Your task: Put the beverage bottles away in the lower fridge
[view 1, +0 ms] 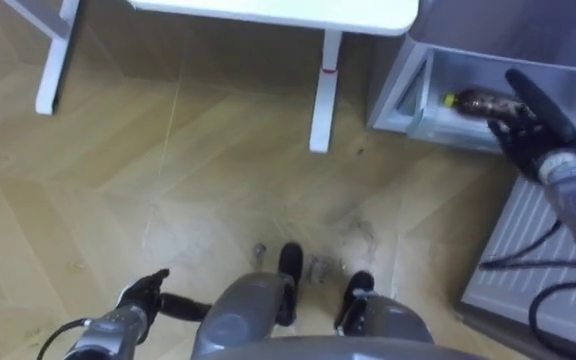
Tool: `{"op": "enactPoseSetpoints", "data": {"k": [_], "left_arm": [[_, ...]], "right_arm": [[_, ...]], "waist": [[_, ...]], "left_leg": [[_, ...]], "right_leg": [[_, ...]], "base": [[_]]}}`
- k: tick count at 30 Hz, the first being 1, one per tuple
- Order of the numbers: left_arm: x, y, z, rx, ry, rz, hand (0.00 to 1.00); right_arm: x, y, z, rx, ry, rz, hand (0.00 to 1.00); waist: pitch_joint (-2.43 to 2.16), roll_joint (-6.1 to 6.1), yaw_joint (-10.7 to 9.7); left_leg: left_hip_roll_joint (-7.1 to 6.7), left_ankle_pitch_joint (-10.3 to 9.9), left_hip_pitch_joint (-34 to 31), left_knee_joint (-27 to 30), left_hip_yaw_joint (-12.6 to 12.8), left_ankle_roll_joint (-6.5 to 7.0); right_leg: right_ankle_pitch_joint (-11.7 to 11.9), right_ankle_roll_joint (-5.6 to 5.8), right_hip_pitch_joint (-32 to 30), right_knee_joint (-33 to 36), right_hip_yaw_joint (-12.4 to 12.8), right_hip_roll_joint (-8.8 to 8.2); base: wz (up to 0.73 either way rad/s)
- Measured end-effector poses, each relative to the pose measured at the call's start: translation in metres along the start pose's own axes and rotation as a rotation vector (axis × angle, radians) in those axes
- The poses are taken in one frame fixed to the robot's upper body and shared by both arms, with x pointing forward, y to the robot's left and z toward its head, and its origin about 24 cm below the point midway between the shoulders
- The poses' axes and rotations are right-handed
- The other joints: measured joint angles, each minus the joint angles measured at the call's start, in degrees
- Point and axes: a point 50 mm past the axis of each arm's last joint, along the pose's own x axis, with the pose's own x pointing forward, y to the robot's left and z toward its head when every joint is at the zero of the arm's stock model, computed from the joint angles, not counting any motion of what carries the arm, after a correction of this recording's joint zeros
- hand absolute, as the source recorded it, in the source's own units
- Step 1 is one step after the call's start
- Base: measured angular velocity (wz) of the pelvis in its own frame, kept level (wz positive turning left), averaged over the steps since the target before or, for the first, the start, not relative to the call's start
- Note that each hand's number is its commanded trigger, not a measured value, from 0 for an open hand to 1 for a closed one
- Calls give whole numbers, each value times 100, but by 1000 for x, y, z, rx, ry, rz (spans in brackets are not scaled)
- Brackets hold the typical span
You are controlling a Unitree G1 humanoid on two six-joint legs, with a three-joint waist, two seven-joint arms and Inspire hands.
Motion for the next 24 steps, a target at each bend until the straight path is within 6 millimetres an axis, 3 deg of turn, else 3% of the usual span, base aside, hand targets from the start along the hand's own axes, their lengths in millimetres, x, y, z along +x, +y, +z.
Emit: {"op": "enactPoseSetpoints", "data": {"k": [2, 8, 12, 15, 18, 24], "left_arm": [[-1, 2, -3, -20, 4, 8, 0], [-3, 7, -11, -62, 12, 32, 0], [-6, 11, -25, -97, 37, 53, 0], [-8, 11, -33, -106, 52, 58, 0], [-9, 14, -37, -129, 54, 75, 0], [-13, 16, -48, -142, 65, 121, 0]], "right_arm": [[-5, -17, -6, -56, 30, -39, 0], [-12, -35, -14, -159, 78, -66, 0], [-20, -55, -22, -206, 118, -99, 0], [-30, -76, -39, -260, 185, -150, 0], [-45, -100, -61, -337, 282, -195, 0], [-65, -128, -82, -418, 376, -251, 0]], "waist": [[-3, -1, -31], [-4, -37, -214], [-28, -92, -320], [-69, -180, -311], [-78, -274, -328], [-59, -315, -333]], "left_leg": [[3, -8, 154, -67, 8, -11], [-5, -24, 469, -210, 10, -34], [-5, -119, 772, -239, 16, -57], [6, -201, 944, -239, 42, -81], [13, -278, 1148, -236, 8, -114], [19, -418, 1461, -226, 25, -136]], "right_leg": [[31, -4, 181, -135, 2, 32], [8, 4, 479, -225, -10, 39], [7, 15, 843, -416, -16, 81], [-6, 19, 1062, -518, 5, 119], [-19, 16, 1303, -644, 4, 154], [-84, 32, 1667, -723, 83, 180]], "base": [[3], [-1], [0], [-4], [0], [-6]]}}
